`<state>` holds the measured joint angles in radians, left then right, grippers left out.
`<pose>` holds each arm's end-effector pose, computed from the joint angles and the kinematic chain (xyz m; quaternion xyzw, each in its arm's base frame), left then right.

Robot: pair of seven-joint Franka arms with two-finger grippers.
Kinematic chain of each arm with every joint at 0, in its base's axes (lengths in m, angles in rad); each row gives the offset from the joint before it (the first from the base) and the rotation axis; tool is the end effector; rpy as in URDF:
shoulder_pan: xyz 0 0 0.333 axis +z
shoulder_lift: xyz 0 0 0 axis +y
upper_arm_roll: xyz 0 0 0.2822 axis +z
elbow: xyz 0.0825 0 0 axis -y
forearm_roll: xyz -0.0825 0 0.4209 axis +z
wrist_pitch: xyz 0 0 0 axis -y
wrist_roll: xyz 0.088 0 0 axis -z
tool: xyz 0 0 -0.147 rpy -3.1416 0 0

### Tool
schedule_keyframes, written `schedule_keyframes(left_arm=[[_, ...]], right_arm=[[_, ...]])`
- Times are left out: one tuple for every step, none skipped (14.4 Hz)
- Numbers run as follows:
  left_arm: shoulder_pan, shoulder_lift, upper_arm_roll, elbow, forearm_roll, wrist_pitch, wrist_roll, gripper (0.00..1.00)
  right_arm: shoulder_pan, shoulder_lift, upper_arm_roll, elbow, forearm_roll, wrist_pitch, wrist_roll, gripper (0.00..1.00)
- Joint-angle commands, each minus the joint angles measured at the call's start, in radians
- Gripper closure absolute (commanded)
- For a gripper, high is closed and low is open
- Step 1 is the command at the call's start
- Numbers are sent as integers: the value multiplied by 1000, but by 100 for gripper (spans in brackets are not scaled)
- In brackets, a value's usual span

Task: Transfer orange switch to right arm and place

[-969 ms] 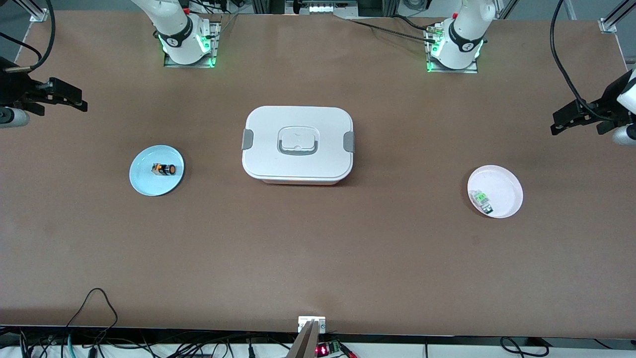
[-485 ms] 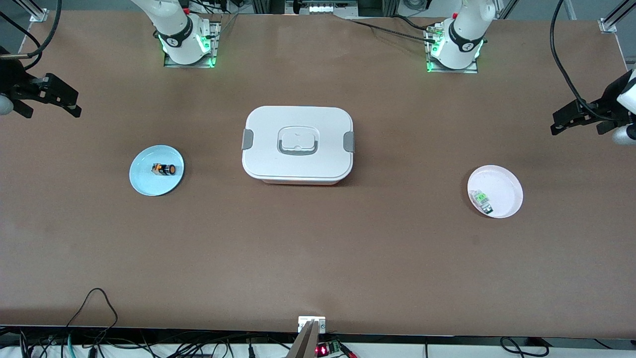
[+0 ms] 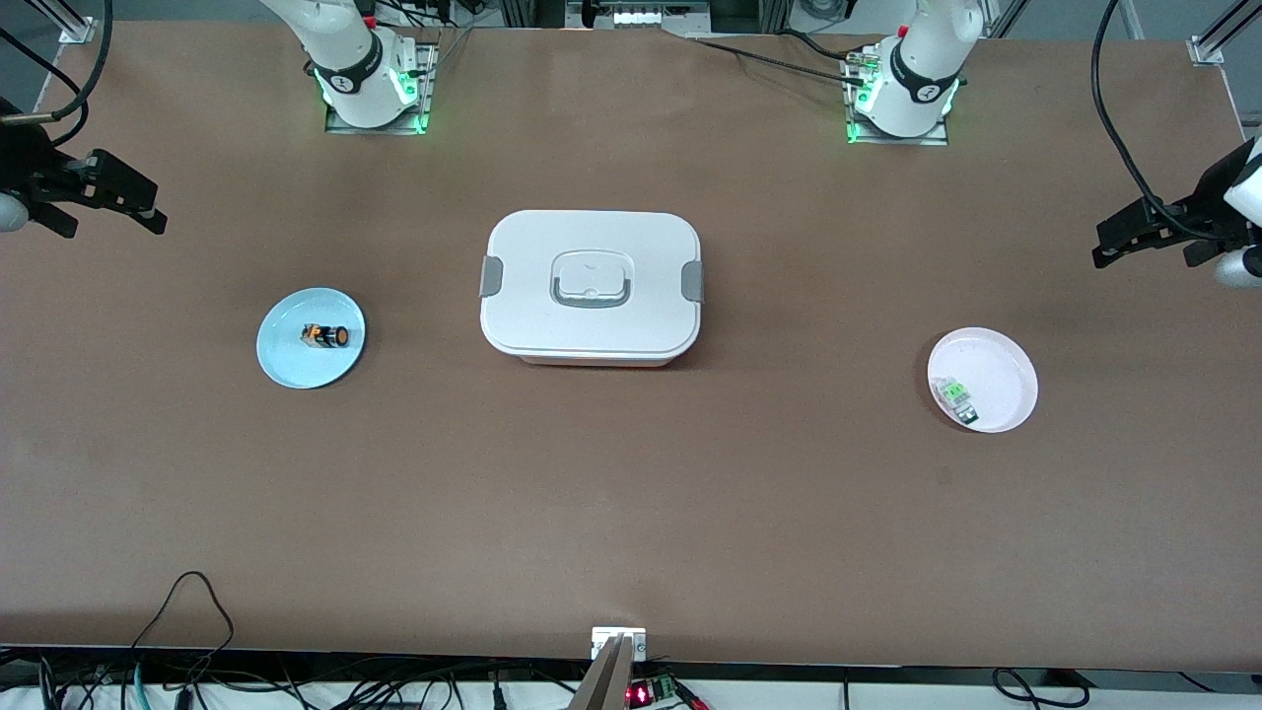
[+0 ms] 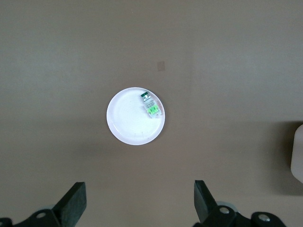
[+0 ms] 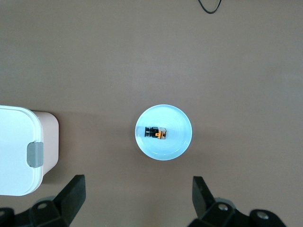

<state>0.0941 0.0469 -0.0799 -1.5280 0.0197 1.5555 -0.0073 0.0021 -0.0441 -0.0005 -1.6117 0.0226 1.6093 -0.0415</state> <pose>0.6019 0.0123 0.5432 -0.9999 -0.0108 0.0097 0.0079 0.5847 0.0042 0.5592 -0.9995 -0.0213 -0.0211 0.0109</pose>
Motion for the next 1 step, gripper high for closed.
schedule_keyframes(left_arm=[[1,-21,6,-20,-23,6,18,0]], right_arm=[[-8,-20,4,-8,16,0,-17,0]])
